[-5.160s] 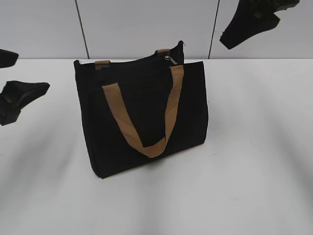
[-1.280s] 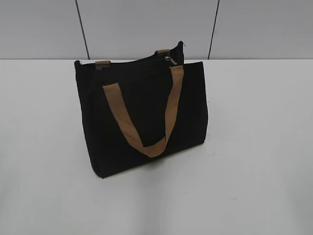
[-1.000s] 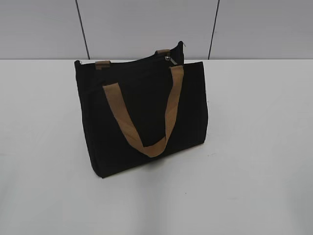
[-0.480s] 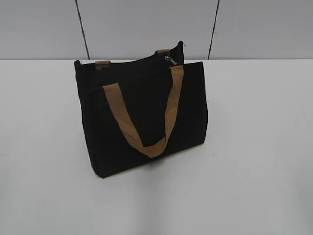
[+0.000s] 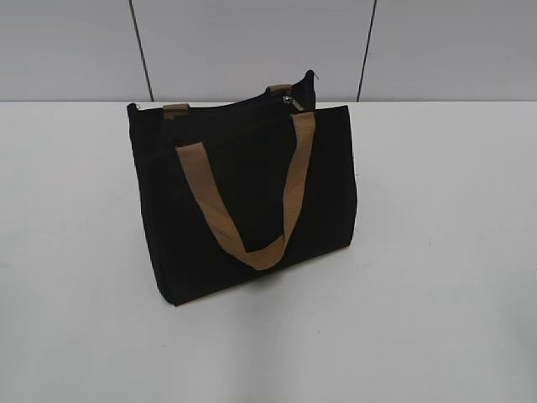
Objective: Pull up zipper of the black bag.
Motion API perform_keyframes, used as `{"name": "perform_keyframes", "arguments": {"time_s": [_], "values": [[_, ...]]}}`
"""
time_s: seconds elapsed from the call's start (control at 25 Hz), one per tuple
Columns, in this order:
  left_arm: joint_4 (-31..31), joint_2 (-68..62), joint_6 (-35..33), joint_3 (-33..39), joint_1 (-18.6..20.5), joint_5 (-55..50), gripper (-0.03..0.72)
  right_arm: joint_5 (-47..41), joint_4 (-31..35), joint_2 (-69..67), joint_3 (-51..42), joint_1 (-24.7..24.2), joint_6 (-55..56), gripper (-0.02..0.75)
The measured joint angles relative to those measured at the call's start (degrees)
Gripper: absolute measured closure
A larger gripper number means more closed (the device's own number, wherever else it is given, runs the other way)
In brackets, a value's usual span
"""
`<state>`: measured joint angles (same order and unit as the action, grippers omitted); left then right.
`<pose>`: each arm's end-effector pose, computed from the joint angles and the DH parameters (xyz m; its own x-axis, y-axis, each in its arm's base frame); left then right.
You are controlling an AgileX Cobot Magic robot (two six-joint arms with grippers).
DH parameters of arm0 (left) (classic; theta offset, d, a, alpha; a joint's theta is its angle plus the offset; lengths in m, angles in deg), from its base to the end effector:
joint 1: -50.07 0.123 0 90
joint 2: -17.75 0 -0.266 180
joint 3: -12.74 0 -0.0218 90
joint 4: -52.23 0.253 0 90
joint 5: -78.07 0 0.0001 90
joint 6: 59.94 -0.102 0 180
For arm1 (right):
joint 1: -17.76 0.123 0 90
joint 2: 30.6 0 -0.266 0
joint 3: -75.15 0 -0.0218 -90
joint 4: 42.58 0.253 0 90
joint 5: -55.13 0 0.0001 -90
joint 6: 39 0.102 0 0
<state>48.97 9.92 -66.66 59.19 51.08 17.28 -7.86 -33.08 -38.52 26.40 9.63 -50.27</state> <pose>0.0215 -0.0047 0.2815 -0.4189 0.0819 -0.9043 0.0651 0.9961 0.0601 0.0257 0.0115 0.2674 -0.4831 -0.0514 -0.8741 -0.0456 0.9984 -0.0336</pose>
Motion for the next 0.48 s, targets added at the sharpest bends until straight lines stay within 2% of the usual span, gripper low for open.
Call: {"name": "perform_keyframes", "arguments": {"time_s": [0.32, 0.48], "values": [[-6.18, 0.0, 2.44, 0.0, -0.05, 0.06, 0.229, 0.0, 0.0, 0.0, 0.0, 0.0, -3.39, 0.32], [-5.53, 0.0, 2.99, 0.0, -0.05, 0.06, 0.232, 0.0, 0.02, 0.0, 0.0, 0.0, -3.86, 0.32]]}}
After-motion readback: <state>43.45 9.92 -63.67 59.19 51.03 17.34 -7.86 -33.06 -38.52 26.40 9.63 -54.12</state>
